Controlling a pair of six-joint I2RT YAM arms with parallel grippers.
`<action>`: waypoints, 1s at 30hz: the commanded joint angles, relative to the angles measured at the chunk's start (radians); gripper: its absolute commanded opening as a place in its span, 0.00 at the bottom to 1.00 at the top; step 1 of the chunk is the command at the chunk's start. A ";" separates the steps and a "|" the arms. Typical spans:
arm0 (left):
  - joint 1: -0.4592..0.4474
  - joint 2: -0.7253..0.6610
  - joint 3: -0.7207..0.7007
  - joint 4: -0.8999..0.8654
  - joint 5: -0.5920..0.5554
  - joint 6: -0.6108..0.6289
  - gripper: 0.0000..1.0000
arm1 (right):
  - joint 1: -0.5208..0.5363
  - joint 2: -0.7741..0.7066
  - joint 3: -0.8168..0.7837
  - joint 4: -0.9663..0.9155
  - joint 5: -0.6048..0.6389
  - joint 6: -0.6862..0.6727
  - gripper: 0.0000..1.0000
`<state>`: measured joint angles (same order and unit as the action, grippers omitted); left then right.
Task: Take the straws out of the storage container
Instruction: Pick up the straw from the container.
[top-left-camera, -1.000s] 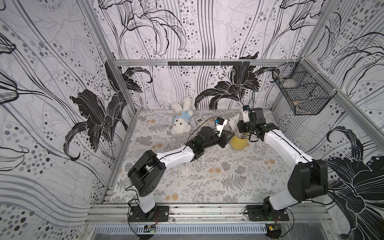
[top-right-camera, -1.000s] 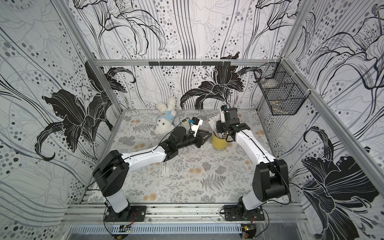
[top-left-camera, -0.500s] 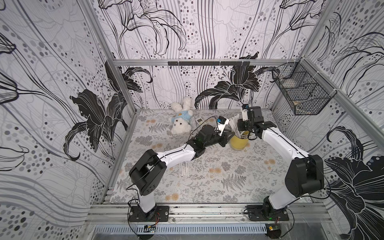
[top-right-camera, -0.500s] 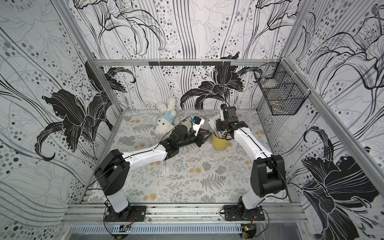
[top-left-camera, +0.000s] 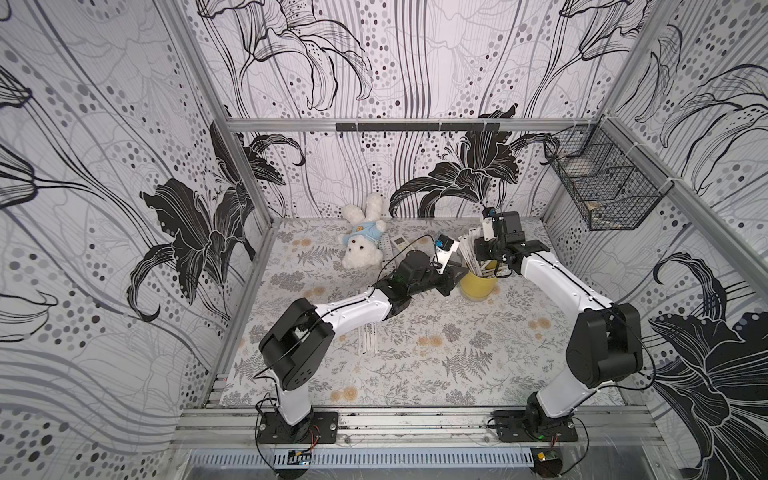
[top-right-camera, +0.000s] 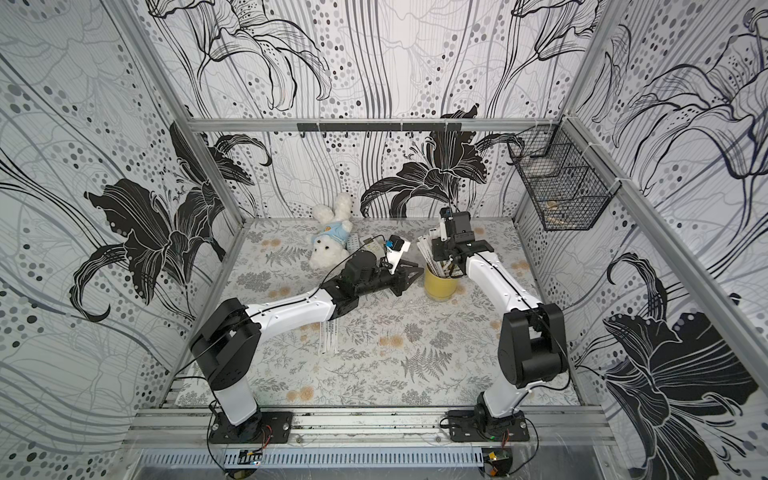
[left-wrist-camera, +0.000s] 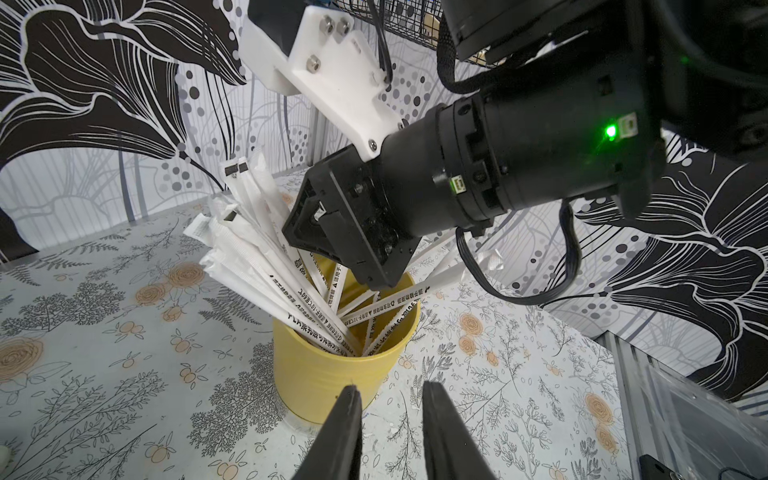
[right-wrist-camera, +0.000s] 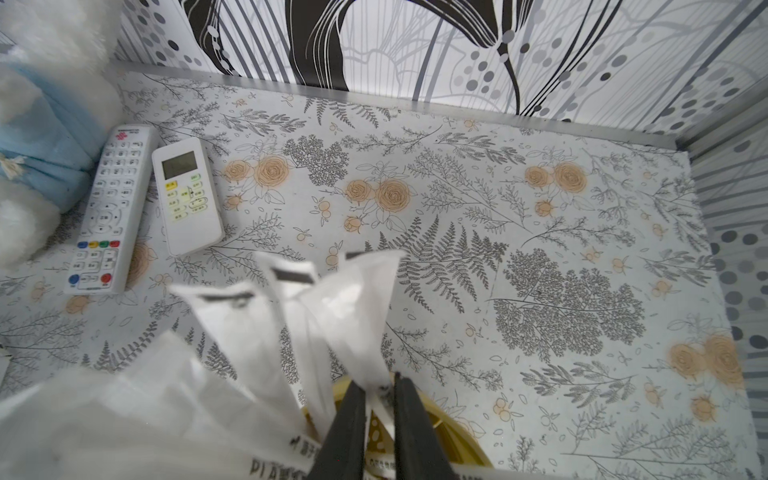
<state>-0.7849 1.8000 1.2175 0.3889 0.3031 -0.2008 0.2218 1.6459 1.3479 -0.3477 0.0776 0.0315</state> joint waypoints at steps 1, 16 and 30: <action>-0.004 0.005 0.040 0.010 -0.014 0.021 0.31 | -0.006 -0.053 0.006 -0.021 0.042 -0.022 0.13; -0.004 0.006 0.026 0.037 -0.002 -0.003 0.31 | -0.013 -0.053 0.026 -0.029 0.022 -0.019 0.36; -0.004 0.015 0.022 0.044 0.001 -0.002 0.31 | -0.028 0.006 0.051 -0.040 -0.006 -0.013 0.30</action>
<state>-0.7849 1.8011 1.2324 0.3901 0.3042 -0.2039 0.2001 1.6325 1.3643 -0.3725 0.0895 0.0105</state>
